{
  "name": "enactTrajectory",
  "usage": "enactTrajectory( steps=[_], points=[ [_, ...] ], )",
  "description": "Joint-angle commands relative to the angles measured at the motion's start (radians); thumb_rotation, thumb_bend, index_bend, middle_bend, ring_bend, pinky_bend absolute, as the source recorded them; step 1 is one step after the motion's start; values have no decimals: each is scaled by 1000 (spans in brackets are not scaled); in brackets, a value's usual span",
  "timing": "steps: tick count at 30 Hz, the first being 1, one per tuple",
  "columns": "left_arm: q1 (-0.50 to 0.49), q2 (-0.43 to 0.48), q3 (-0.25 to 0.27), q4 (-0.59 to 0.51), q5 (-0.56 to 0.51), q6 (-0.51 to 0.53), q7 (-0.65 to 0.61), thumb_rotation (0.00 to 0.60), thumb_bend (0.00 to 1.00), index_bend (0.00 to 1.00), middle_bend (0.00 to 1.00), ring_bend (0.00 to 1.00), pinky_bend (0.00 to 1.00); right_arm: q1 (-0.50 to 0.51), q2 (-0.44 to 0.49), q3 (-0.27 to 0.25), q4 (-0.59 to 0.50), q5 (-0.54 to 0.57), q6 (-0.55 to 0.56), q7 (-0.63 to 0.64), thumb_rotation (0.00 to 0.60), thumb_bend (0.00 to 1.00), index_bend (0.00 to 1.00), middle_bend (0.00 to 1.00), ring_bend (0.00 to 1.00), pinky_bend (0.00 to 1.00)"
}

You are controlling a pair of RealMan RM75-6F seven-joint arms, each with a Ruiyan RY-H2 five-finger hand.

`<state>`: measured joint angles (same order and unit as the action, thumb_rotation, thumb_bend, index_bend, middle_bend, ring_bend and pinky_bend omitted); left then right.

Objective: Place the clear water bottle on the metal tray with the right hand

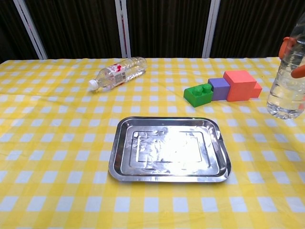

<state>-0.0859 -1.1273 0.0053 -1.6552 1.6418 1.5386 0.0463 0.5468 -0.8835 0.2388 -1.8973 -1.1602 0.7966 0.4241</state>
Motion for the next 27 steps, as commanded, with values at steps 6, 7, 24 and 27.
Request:
enactTrajectory(
  steps=[6,7,24,27],
  points=[
    [1,4,0,3,0,5,-12,600,187,218,0,0,0,-75,-61,-63,-28,-251,82,139,600,203,758,633,425,0],
    [1,4,1,3,2,6,-12,600,187,218,0,0,0,-72,-73,-67,-27,-256,81,135,600,203,758,633,425,0],
    [1,4,2,2,8,9,-14,600,186,218,0,0,0,4,-310,-85,20,-155,43,2,600,206,758,633,425,0],
    [1,5,3,1,11,12,-18,600,186,218,0,0,0,14,-348,-85,32,-139,47,-29,600,206,758,633,425,0]
  ],
)
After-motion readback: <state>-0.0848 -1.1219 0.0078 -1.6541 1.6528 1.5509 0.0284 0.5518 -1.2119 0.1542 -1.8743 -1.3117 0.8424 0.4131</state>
